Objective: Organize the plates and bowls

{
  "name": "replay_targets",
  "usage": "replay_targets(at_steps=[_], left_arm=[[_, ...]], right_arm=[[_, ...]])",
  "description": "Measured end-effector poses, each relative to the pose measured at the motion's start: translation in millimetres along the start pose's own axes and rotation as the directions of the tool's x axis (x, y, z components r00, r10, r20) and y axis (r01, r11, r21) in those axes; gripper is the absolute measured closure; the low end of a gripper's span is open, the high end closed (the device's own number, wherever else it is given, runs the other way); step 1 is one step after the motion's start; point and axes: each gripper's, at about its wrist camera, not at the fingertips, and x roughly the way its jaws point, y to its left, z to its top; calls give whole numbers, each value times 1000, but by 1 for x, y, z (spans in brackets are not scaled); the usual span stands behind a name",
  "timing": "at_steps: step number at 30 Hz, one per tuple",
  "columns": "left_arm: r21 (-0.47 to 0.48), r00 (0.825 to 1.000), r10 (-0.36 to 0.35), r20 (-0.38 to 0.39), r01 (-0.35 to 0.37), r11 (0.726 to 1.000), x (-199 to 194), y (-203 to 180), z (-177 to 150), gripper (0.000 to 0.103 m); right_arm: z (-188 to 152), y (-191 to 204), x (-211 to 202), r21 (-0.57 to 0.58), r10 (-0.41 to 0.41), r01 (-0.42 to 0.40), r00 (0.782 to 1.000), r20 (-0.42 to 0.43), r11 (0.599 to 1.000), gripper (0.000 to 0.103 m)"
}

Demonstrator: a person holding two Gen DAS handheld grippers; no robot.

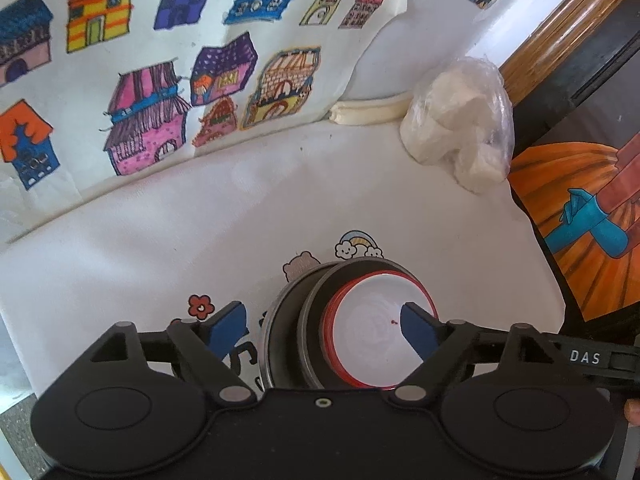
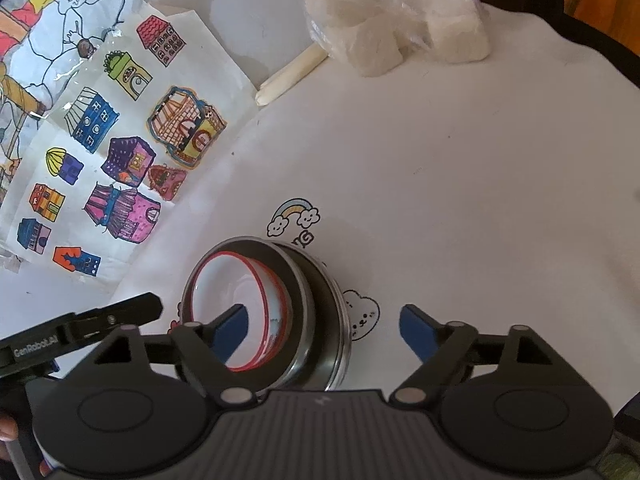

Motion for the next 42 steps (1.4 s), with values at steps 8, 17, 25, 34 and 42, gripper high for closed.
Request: replay_targets(at_steps=[8,17,25,34,42], left_arm=[[12,1000,2,30,-3,1000,-15,2,-10,1],[-2,997,25,77,-25,1000,-31,6,-22,1],[23,991,60,121,-63,998,-37,7,-31,1],[60,977,88,194,-101,993,-45,4,-45,1],[83,974,91,205,-110,990,-47,5,-63,1]], right_arm=[[-11,8,-13,-22,18,-17,1000,24,1000,2],[-27,21,-36,-68,25,-17,993,119,998,0],[-41,30,-48,-110,0,23,978,207,994,0],[-50,36,-53,-137,-21,55,971,239,989,0],[-59,33,-56,-131,-29,62,970,241,989,0]])
